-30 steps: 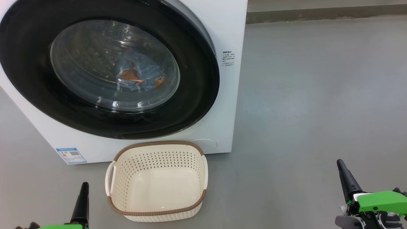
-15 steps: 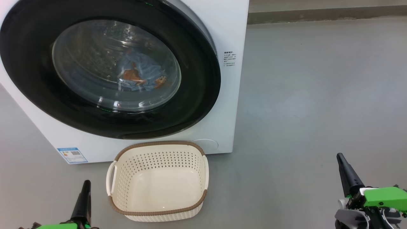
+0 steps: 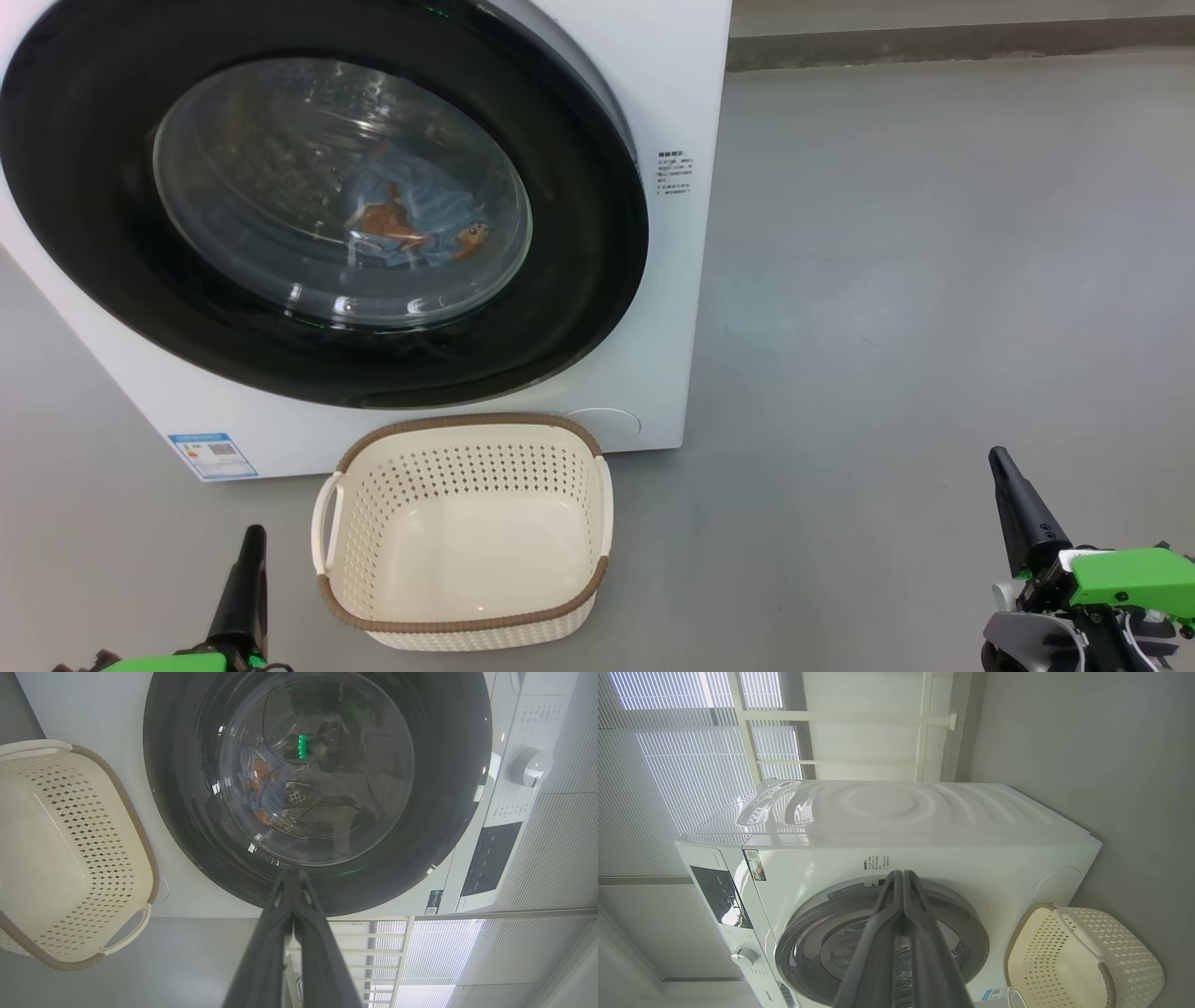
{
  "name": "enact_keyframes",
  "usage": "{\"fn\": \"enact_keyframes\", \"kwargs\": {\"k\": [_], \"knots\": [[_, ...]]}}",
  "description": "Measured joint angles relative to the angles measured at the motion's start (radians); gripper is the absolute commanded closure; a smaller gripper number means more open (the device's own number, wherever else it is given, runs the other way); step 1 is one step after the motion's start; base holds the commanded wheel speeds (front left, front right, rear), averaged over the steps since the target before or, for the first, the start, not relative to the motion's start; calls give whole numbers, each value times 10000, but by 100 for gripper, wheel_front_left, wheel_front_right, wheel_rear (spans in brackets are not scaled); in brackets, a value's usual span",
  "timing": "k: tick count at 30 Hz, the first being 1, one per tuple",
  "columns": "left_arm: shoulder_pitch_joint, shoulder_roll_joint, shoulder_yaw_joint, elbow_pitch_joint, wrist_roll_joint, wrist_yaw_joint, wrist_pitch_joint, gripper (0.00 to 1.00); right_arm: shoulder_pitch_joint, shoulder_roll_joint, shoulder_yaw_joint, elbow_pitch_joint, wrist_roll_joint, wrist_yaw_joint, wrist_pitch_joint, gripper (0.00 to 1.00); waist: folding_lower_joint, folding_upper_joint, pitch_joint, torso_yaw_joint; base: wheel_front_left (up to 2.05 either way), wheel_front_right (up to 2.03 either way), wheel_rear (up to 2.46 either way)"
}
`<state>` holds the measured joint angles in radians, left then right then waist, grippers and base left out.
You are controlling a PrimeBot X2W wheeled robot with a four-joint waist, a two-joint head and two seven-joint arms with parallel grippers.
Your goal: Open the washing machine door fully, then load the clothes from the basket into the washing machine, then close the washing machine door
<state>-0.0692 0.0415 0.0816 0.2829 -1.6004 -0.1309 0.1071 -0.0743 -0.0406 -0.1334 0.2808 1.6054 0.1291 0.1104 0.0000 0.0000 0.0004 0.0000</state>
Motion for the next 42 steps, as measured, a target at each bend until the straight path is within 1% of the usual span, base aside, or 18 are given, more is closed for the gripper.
{"fn": "enact_keyframes", "kwargs": {"k": [42], "knots": [[-92, -2, 4, -13, 0, 0, 0, 100, 0, 2, -2, -2, -2, 0, 0, 100, 0, 0, 0, 0, 0, 0, 0]]}}
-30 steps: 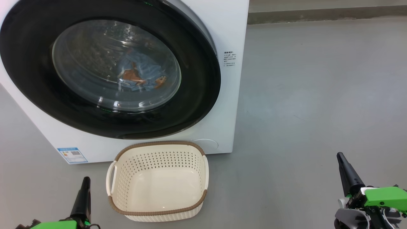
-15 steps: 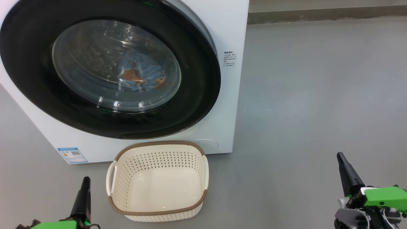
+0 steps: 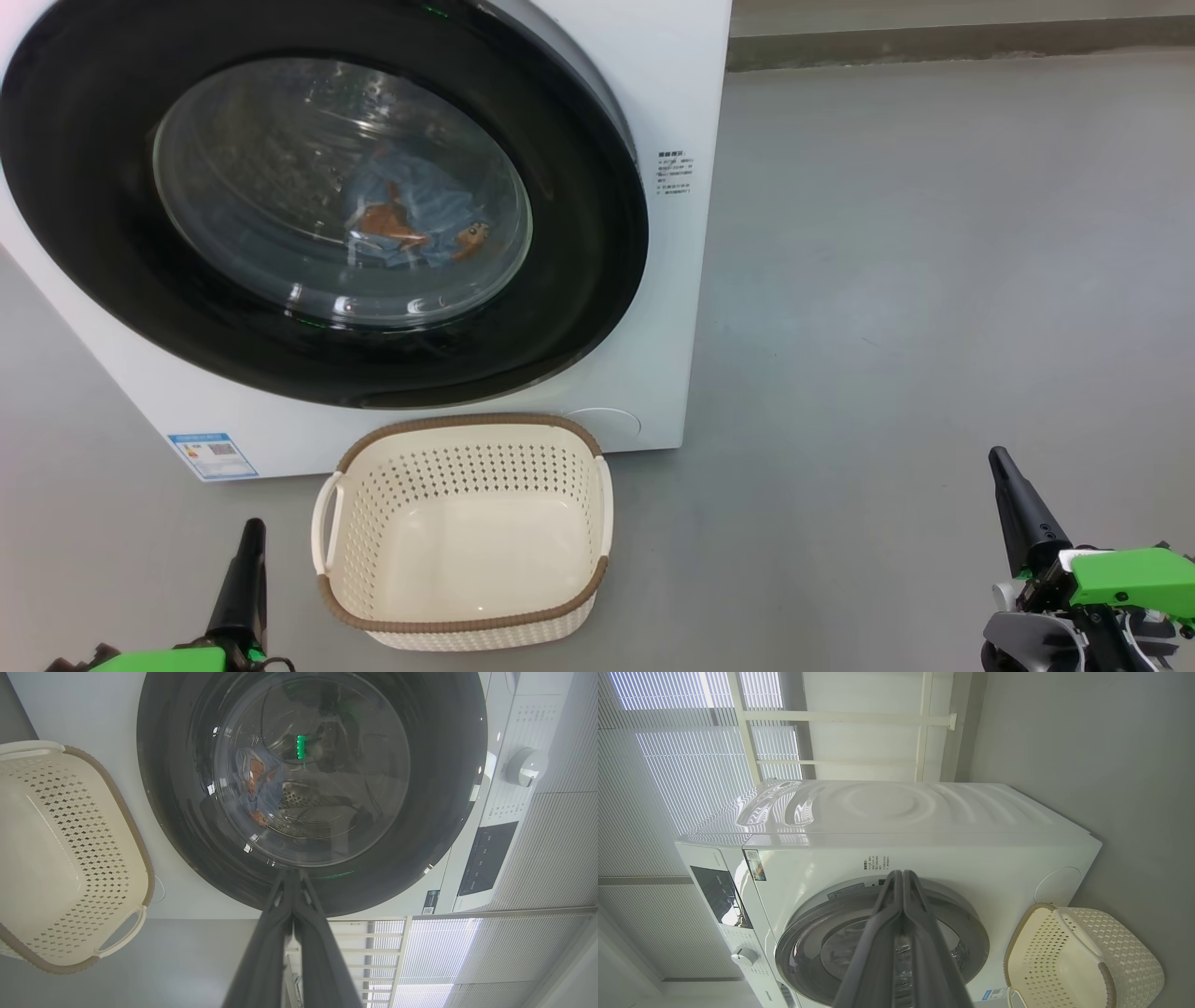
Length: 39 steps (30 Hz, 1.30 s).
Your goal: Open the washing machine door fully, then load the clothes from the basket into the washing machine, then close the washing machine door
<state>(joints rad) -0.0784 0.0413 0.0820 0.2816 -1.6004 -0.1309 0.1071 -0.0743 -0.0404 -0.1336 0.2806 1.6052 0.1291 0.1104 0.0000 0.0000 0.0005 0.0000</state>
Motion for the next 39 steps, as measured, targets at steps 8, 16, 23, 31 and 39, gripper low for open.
{"fn": "enact_keyframes", "kwargs": {"k": [8, 16, 23, 31, 39], "knots": [[0, 0, 0, 0, 0, 0, 0, 100, 0, 0, 0, 0, 2, -2, 0, 100, 0, 0, 0, 0, 0, 0, 0], [0, 0, 0, 0, 0, 0, 0, 100, 0, 0, 0, 0, 2, -2, 0, 100, 0, 0, 0, 0, 0, 0, 0], [0, 0, 0, 0, 0, 0, 0, 100, 0, 0, 0, 0, 2, -2, 0, 100, 0, 0, 0, 0, 0, 0, 0], [0, 0, 0, 0, 0, 0, 0, 100, 0, 0, 0, 0, 2, 0, 0, 100, 0, 0, 0, 0, 0, 0, 0], [0, 0, 0, 0, 0, 0, 0, 100, 0, 0, 0, 0, 2, 0, 0, 100, 0, 0, 0, 0, 0, 0, 0]]}}
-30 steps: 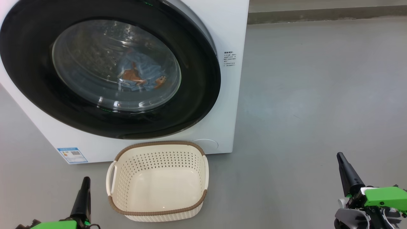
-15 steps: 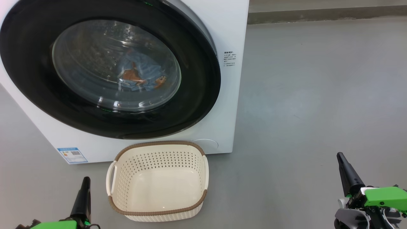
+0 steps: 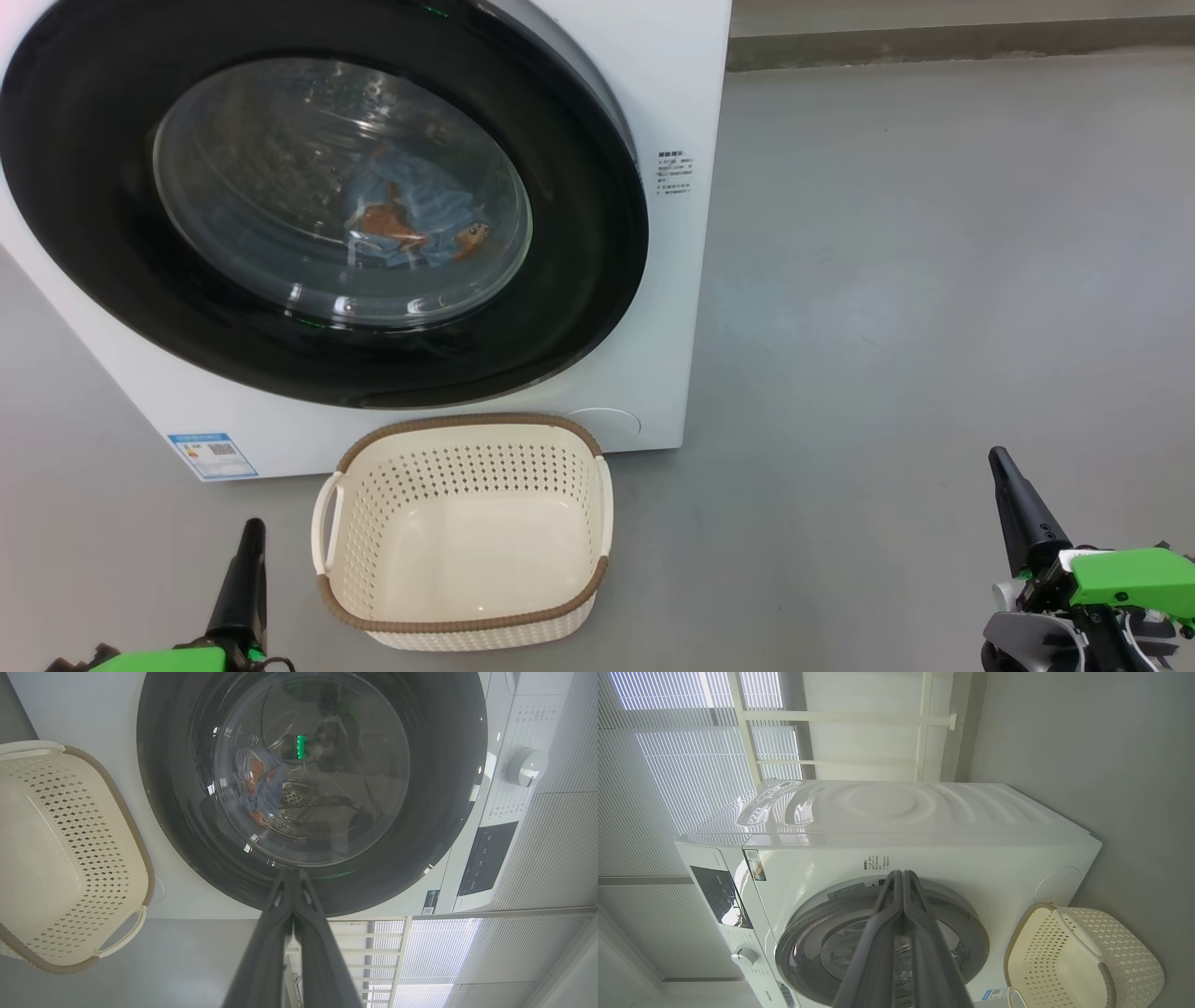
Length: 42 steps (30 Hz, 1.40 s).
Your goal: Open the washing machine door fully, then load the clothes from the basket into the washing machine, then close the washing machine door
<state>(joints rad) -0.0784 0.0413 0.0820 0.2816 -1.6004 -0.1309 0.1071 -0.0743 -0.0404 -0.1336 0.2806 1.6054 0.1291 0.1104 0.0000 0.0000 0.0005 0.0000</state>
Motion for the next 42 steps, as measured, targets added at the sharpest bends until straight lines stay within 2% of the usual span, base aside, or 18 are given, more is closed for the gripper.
{"fn": "enact_keyframes", "kwargs": {"k": [42], "knots": [[0, 0, 0, 0, 0, 0, 0, 100, 0, 0, 0, 0, 0, -2, 0, 100, 0, 0, 0, 0, 0, 0, 0]]}}
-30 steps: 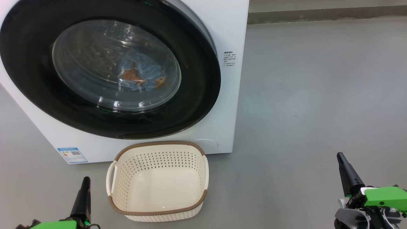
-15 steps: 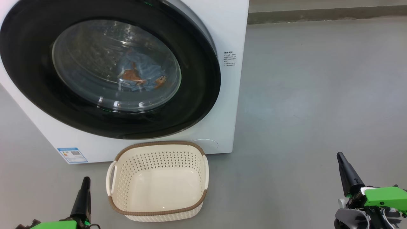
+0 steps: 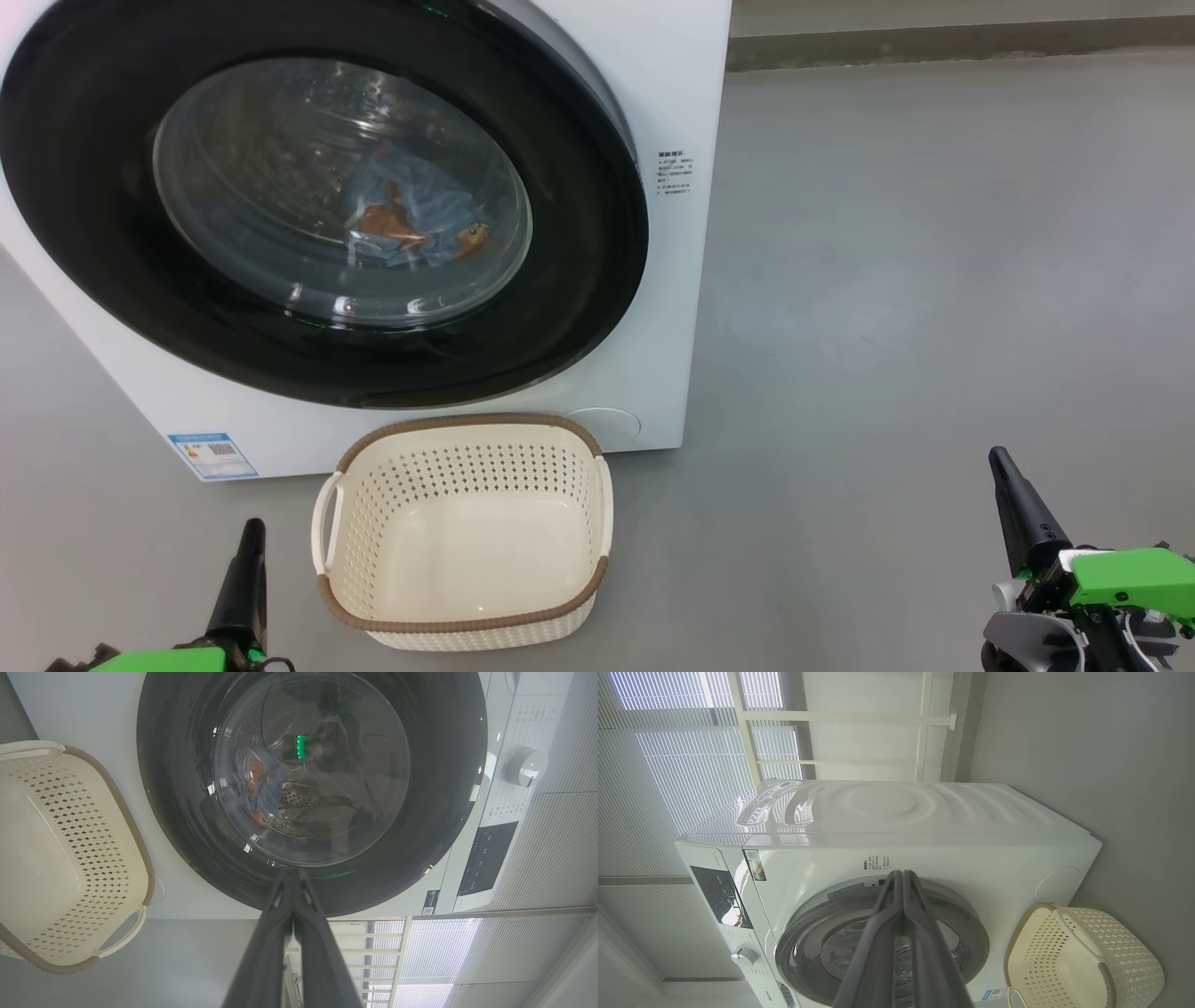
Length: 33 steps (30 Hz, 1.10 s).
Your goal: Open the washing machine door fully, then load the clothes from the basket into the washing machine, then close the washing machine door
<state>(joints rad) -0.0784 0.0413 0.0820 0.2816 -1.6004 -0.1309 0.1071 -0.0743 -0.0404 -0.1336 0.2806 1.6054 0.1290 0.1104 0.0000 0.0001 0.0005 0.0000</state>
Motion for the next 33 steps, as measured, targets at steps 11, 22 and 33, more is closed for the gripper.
{"fn": "enact_keyframes", "kwargs": {"k": [11, 22, 33], "knots": [[0, 0, 0, 0, 0, 0, 0, 100, 0, 0, 0, 0, -2, 0, 0, 100, 0, 0, 0, 0, 0, 0, 0], [0, 0, 0, 0, 0, 0, 0, 100, 0, 0, 0, 0, 0, 0, 0, 100, 0, 0, 0, 0, 0, 0, 0], [0, 0, 0, 0, 0, 0, 0, 100, 0, 0, 0, 0, 0, 0, 0, 100, 0, 0, 0, 0, 0, 0, 0]]}}
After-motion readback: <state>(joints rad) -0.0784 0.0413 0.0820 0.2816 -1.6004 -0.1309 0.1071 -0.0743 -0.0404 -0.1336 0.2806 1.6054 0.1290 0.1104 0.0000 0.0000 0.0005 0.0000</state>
